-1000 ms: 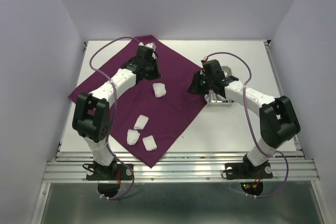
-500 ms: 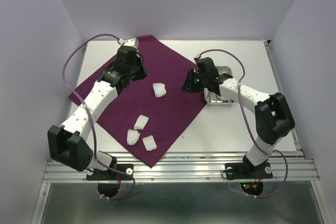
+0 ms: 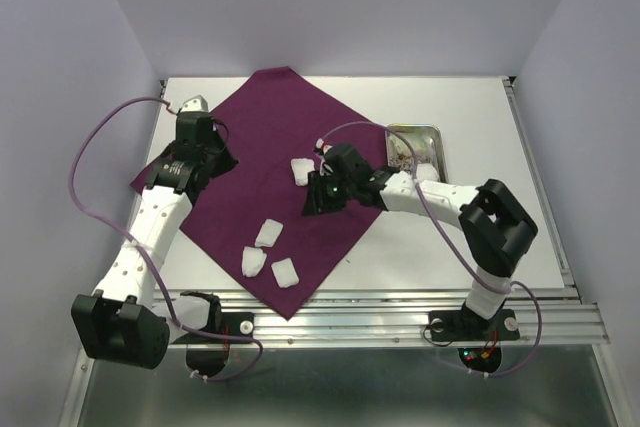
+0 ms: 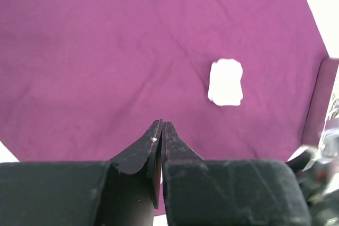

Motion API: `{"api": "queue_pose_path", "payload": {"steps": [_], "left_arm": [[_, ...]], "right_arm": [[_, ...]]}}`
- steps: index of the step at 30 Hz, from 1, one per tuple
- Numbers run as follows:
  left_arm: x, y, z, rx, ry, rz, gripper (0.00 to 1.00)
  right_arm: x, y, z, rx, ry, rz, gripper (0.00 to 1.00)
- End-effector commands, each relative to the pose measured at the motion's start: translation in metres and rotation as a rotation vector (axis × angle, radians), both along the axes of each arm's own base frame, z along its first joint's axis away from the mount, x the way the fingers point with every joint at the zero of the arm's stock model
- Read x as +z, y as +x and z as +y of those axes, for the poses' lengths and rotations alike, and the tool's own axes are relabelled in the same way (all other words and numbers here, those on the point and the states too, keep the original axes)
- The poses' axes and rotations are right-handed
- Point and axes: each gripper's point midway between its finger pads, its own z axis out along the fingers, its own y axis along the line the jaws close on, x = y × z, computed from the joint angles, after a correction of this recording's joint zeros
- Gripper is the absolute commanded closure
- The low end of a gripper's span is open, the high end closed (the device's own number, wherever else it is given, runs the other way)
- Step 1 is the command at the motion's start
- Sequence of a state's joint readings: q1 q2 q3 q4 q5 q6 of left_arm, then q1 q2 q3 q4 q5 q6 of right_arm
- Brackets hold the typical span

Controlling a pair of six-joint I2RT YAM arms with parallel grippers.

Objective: Prepare the surgical pack
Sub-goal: Adjust the medical item in the surgical kit.

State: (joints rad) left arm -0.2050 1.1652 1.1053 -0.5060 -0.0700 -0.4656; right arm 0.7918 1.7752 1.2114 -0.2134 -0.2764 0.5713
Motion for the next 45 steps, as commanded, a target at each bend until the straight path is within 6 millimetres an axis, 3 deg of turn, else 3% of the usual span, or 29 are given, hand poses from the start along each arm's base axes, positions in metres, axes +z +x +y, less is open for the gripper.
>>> {"api": "queue_pose_path", "payload": {"steps": [1, 4, 7, 12, 15, 26, 31, 35, 45], "left_arm": [[0.033, -0.001, 0.017, 0.086, -0.013, -0.091, 0.86], [0.04, -0.002, 0.023, 0.116, -0.011, -0.103, 0.86], [0.045, -0.002, 0.024, 0.122, -0.012, -0.115, 0.86], [0.044, -0.003, 0.025, 0.122, -0.005, -0.104, 0.86], [0.043, -0.007, 0.027, 0.126, -0.001, -0.107, 0.86], [0.04, -0.015, 0.032, 0.132, 0.013, -0.111, 0.86], [0.039, -0.018, 0.033, 0.13, 0.017, -0.11, 0.86], [0.038, -0.019, 0.036, 0.137, 0.027, -0.111, 0.86], [0.036, -0.022, 0.039, 0.14, 0.034, -0.112, 0.86]], "right_arm": [[0.004, -0.017, 0.039, -0.002, 0.136, 0.057, 0.61], [0.008, -0.036, 0.066, 0.044, 0.169, 0.071, 0.57], [-0.005, -0.045, 0.082, 0.025, 0.15, 0.135, 0.55], [-0.042, -0.056, 0.085, -0.066, 0.114, 0.266, 0.54], [-0.048, -0.054, 0.09, -0.085, 0.12, 0.26, 0.5], [-0.073, -0.043, 0.092, -0.228, 0.102, 0.298, 0.5], [-0.078, -0.034, 0.094, -0.304, 0.114, 0.31, 0.51], [-0.083, -0.027, 0.093, -0.363, 0.127, 0.309, 0.6], [-0.062, -0.015, 0.109, -0.376, 0.202, 0.257, 0.69]]}}
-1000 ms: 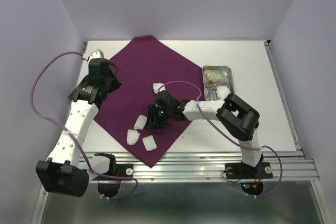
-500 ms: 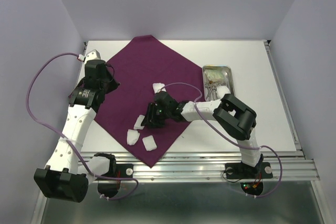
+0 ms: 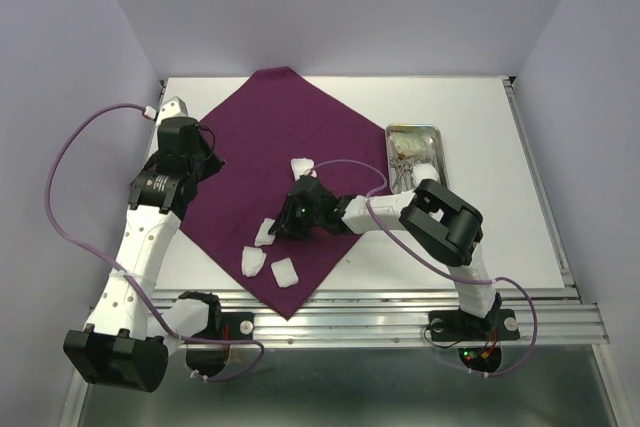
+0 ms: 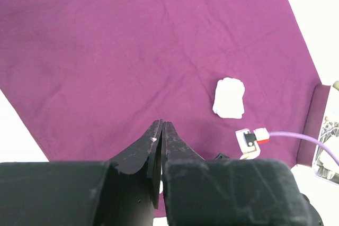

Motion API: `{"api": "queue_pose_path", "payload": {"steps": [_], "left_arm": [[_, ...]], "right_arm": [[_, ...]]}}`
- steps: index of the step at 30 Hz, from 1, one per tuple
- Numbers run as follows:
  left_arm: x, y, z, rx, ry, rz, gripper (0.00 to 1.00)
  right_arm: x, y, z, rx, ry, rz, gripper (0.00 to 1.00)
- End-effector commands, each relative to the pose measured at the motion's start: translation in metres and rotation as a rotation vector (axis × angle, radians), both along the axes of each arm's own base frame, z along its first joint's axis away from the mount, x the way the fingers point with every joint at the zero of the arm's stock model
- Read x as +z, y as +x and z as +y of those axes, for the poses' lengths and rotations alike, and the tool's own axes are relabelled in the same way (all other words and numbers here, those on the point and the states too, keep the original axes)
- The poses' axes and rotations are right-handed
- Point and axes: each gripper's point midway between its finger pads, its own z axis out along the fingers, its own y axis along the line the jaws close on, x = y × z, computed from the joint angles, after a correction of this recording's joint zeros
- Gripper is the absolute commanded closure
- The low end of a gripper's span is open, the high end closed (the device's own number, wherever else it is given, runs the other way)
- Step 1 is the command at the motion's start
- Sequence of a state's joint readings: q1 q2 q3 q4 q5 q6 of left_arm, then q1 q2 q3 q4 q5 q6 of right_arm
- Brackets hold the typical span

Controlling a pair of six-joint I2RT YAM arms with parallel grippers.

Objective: Prepare the surgical pack
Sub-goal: Adjust the medical item in the surgical kit.

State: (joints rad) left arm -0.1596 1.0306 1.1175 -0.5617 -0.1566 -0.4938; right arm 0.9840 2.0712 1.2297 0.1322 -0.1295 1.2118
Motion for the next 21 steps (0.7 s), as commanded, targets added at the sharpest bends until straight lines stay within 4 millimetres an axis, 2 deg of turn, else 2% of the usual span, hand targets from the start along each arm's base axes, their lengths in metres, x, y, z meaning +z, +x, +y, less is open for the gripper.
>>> {"api": "queue_pose_path", "payload": {"steps": [1, 7, 10, 11, 13, 16, 18, 21], "left_arm": [[-0.001, -0.003, 0.006, 0.009, 0.021, -0.011, 0.86], [-0.001, -0.004, 0.007, 0.013, 0.026, -0.011, 0.86], [0.0, -0.004, 0.008, 0.013, 0.03, -0.014, 0.86], [-0.001, -0.004, 0.008, 0.013, 0.031, -0.014, 0.86], [-0.001, -0.004, 0.008, 0.013, 0.03, -0.014, 0.86], [-0.002, -0.004, 0.009, 0.013, 0.033, -0.012, 0.86], [-0.003, -0.004, 0.009, 0.011, 0.034, -0.01, 0.86], [-0.004, -0.003, 0.007, 0.005, 0.027, -0.013, 0.86]], "right_arm": [[0.009, 0.017, 0.009, -0.043, 0.005, -0.08, 0.72], [0.035, 0.024, 0.014, -0.002, 0.018, -0.182, 0.87], [0.053, 0.026, 0.018, 0.09, 0.019, -0.255, 0.92], [0.057, 0.032, 0.017, 0.133, 0.011, -0.294, 0.98], [0.071, 0.043, 0.014, 0.169, 0.005, -0.32, 0.99], [0.101, 0.06, 0.001, 0.231, 0.001, -0.444, 0.99], [0.111, 0.066, -0.005, 0.268, 0.008, -0.473, 0.99], [0.119, 0.096, -0.031, 0.263, -0.015, -0.49, 0.99]]}}
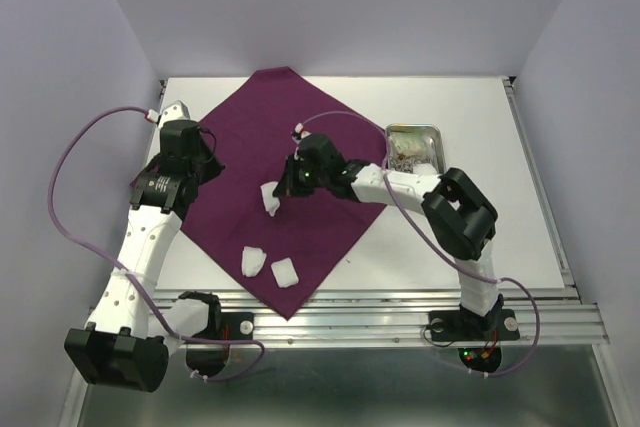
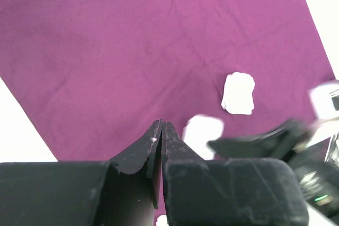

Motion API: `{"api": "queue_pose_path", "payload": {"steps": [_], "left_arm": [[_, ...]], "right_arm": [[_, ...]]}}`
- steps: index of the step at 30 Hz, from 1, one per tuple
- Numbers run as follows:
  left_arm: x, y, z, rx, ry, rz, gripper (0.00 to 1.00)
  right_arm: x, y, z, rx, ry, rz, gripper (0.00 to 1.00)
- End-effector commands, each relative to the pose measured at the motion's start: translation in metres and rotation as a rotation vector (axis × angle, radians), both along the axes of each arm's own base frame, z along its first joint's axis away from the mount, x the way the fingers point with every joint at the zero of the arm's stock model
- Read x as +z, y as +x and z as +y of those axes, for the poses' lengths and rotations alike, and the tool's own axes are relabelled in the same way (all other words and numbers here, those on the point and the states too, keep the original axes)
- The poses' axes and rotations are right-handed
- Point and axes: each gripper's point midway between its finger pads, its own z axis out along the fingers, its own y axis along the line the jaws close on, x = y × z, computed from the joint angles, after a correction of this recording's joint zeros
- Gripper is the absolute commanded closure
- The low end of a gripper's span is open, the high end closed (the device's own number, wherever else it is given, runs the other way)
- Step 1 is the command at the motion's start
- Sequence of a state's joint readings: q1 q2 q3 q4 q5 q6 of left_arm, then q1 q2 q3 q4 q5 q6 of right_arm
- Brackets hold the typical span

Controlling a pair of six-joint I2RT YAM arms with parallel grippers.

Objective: Prepare the surgical pack
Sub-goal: Adjust the medical item in the surgical kit.

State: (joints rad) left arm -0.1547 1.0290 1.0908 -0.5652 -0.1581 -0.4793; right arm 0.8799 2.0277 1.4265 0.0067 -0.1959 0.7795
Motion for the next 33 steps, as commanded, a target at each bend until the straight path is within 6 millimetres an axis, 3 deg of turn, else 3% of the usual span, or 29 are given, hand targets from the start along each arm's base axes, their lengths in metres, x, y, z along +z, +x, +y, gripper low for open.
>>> {"api": "queue_pose_path", "payload": {"steps": [1, 5, 10, 16, 33], "left_arm": [[0.009, 0.001, 0.004, 0.006, 0.008, -0.045, 0.86], [0.009, 0.001, 0.004, 0.005, 0.006, -0.045, 0.86], [0.009, 0.002, 0.004, 0.005, 0.008, -0.039, 0.86], [0.009, 0.001, 0.007, 0.014, 0.015, -0.036, 0.86], [0.01, 0.005, 0.008, 0.022, 0.014, -0.029, 0.86]], "right_arm": [[0.051, 0.033, -0.024, 0.071, 0.02, -0.143, 0.99], [0.055, 0.063, -0.042, 0.091, 0.024, -0.176, 0.99], [0.031, 0.085, -0.051, 0.109, -0.014, -0.145, 0.99], [0.023, 0.105, -0.06, 0.084, -0.02, -0.133, 0.99], [-0.007, 0.12, -0.066, 0.09, 0.021, -0.026, 0.99]]}}
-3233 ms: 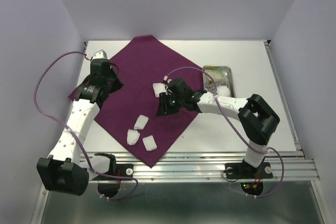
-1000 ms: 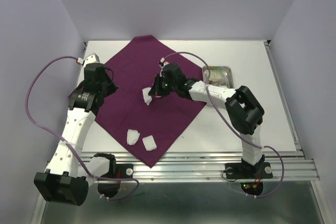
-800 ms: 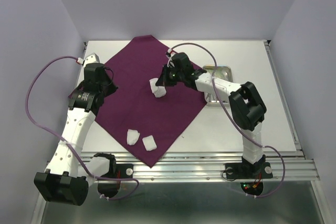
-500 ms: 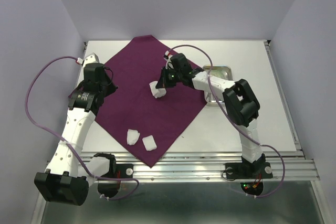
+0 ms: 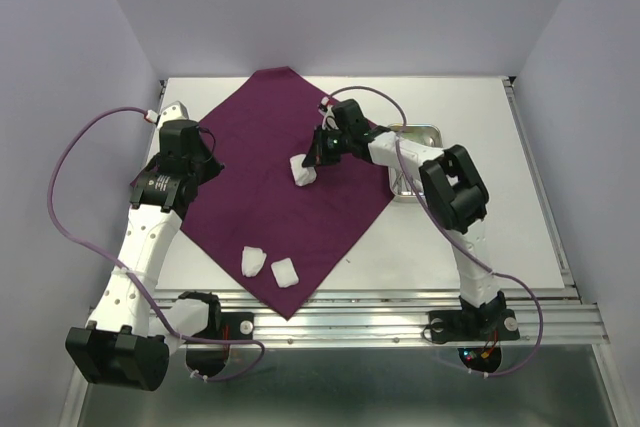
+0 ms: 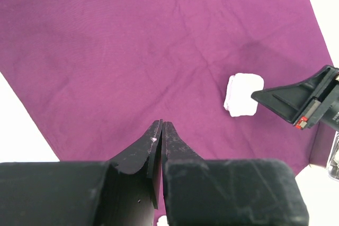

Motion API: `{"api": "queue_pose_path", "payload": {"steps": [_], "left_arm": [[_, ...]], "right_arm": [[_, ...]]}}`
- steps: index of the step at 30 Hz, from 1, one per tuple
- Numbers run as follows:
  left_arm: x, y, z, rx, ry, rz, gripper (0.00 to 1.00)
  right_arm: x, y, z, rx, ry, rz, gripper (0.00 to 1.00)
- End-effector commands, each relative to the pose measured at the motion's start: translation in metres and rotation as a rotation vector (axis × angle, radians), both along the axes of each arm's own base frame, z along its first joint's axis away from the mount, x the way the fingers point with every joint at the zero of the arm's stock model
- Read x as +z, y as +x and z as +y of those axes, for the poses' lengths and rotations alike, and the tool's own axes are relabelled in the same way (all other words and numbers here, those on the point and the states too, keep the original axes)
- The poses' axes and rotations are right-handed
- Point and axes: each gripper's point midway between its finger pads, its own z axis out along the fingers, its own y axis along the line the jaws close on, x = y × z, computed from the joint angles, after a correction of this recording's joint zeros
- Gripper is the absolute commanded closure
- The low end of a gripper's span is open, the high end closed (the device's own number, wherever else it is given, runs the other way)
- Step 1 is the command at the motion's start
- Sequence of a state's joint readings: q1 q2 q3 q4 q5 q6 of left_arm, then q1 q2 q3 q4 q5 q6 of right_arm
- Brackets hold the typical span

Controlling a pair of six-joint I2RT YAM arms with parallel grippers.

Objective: Prepare the surgical pack
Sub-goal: Adjust the medical item in the surgical kit.

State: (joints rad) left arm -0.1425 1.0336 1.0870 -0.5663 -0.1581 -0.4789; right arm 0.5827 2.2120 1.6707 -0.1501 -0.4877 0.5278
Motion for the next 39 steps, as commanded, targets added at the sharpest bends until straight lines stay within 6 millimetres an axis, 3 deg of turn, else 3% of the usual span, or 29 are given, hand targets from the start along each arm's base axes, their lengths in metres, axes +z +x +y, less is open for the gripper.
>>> {"api": "queue_pose_path", "payload": {"steps": [1, 11, 15, 23, 39], "left_arm": [[0.013, 0.004, 0.004, 0.01, 0.012, -0.039, 0.86], [0.014, 0.005, 0.004, 0.011, 0.014, -0.037, 0.86], [0.013, 0.006, 0.005, 0.016, 0.016, -0.034, 0.85], [0.015, 0.006, 0.005, 0.01, 0.017, -0.038, 0.85], [0.011, 0.007, 0.004, 0.003, 0.014, -0.033, 0.85]], "right_arm": [[0.01, 0.014, 0.003, 0.001, 0.04, -0.018, 0.99], [-0.005, 0.019, -0.003, -0.01, 0.038, 0.023, 0.96], [0.003, 0.022, -0.007, -0.033, 0.023, -0.004, 0.65], [0.017, 0.031, -0.025, -0.068, 0.017, -0.031, 0.43], [-0.028, 0.009, -0.02, -0.032, 0.044, 0.131, 0.41]]}}
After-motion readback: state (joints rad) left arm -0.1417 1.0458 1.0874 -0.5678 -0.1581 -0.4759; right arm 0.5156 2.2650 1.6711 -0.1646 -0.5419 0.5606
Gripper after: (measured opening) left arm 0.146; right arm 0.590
